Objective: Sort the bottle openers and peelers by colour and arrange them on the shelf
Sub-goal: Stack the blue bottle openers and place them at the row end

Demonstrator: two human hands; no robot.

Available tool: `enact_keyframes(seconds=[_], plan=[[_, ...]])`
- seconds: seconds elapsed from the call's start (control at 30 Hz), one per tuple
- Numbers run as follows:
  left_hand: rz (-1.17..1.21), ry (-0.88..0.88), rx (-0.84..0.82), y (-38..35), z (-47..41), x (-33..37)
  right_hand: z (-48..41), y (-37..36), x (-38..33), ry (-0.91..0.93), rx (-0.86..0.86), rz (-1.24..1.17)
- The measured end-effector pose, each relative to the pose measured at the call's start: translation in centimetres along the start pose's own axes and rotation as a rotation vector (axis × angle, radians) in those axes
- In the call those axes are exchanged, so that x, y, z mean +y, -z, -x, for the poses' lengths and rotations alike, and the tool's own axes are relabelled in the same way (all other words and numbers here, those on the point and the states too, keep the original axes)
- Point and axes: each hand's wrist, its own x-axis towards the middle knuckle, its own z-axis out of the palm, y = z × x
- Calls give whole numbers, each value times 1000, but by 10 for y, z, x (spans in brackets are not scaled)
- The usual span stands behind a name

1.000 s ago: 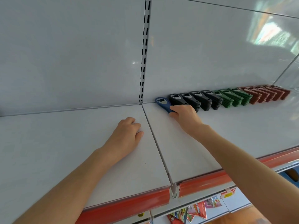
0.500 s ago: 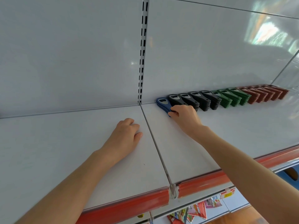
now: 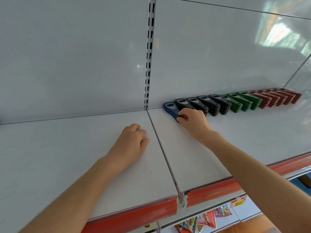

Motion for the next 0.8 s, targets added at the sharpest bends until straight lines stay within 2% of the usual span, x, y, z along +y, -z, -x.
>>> enact_keyframes(seconds=[0.4, 0.57, 0.8], plan=[[-3, 2, -1, 0, 1, 0, 1, 2, 2, -7, 7, -81], [-5, 6, 1, 0, 0, 0, 0, 2, 2, 31, -51, -21], [2, 0, 7, 1, 1, 2, -1, 0, 1, 49, -42, 37]])
